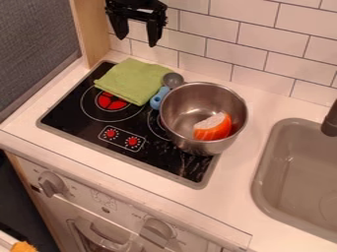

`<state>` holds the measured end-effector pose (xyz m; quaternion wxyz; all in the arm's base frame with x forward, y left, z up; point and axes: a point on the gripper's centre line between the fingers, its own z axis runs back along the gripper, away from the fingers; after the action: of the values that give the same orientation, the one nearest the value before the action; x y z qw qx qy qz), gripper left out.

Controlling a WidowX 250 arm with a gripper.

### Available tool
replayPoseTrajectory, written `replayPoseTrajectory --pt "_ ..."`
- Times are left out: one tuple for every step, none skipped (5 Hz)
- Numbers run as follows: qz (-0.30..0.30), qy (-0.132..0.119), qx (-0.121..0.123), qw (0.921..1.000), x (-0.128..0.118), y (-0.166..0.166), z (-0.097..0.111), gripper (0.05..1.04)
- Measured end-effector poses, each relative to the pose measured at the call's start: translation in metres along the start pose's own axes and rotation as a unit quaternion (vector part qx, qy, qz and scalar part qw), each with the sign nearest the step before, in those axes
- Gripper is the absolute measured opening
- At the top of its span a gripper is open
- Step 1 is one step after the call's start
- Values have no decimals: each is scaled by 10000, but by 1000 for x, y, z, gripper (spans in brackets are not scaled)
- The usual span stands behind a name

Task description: Move the sushi on the green ciphen on the left burner

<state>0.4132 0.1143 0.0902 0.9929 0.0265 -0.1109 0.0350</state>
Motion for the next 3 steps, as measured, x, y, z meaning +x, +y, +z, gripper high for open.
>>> replayPoseTrajectory --pt "-30 235 -77 9997 -10 -4 -16 1000" --pt "-417 148 -229 9988 -22 -28 -7 999" --pt "-909 -351 -316 9947 -31 -57 33 999"
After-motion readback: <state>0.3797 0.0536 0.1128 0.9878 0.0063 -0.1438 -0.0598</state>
